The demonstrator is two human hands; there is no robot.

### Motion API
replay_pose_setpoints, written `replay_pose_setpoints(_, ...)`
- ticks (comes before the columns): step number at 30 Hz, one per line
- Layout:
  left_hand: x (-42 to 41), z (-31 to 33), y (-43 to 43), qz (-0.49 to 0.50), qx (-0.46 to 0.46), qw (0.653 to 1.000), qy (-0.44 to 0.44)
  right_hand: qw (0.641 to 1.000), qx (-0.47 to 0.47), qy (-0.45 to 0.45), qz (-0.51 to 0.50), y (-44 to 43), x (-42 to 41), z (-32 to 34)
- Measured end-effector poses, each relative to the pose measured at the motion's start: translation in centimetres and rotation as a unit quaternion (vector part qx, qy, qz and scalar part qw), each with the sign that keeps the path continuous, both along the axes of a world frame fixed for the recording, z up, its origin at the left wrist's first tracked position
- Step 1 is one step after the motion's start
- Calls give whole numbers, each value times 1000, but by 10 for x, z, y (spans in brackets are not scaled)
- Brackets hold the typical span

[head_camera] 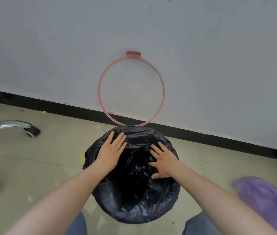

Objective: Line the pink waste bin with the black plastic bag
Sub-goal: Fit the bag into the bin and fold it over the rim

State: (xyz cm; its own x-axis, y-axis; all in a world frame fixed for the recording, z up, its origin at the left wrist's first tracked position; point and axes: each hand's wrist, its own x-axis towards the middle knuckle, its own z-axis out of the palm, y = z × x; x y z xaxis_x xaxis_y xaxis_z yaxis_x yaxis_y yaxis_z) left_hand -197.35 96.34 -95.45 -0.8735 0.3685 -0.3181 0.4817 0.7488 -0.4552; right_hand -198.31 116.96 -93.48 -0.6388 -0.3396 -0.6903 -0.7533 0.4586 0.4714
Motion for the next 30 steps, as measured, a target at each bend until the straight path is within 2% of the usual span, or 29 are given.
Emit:
replay_pose_setpoints(3,-2,2,0,15,-14,1000,14,1000,-5,2,-17,-4,0,4)
replay_pose_setpoints(5,1,8,1,20,8,1000,17,997,-67,-2,-43,-6,8,11)
replay_pose_setpoints(7,8,13,3,13,69,997,8,983,-156,-39,-84,-8,22,18)
replay_pose_setpoints(9,18,16,4,-16,90,996,-13,972,-179,-100,-116,-11,38,23)
replay_pose_setpoints(12,21,12,-5,-10,2,999,-47,966,-72,-177,-173,-12,49,13)
replay_pose_setpoints(14,16,5,-9,8,-41,997,-58,963,2,-192,-190,-12,46,0)
replay_pose_setpoints(16,14,2,-6,8,-57,997,-60,965,52,-186,-177,-11,43,-7)
replay_pose_setpoints(18,14,3,-4,13,-44,997,-61,968,59,-178,-169,-13,44,-8)
replay_pose_setpoints(20,15,6,-4,13,30,998,-60,973,-2,-160,-167,-16,45,-1)
replay_pose_setpoints(22,20,13,-8,16,161,986,-50,971,-110,-142,-159,-20,49,10)
replay_pose_setpoints(24,33,17,-16,8,303,953,3,945,-220,-168,-172,-25,58,22)
replay_pose_setpoints(26,52,20,-26,24,394,918,18,897,-297,-250,-212,-31,73,32)
replay_pose_setpoints(28,71,14,-36,35,433,901,7,866,-305,-321,-234,-36,88,36)
replay_pose_setpoints(30,84,9,-42,52,434,899,-3,872,-282,-340,-212,-38,97,34)
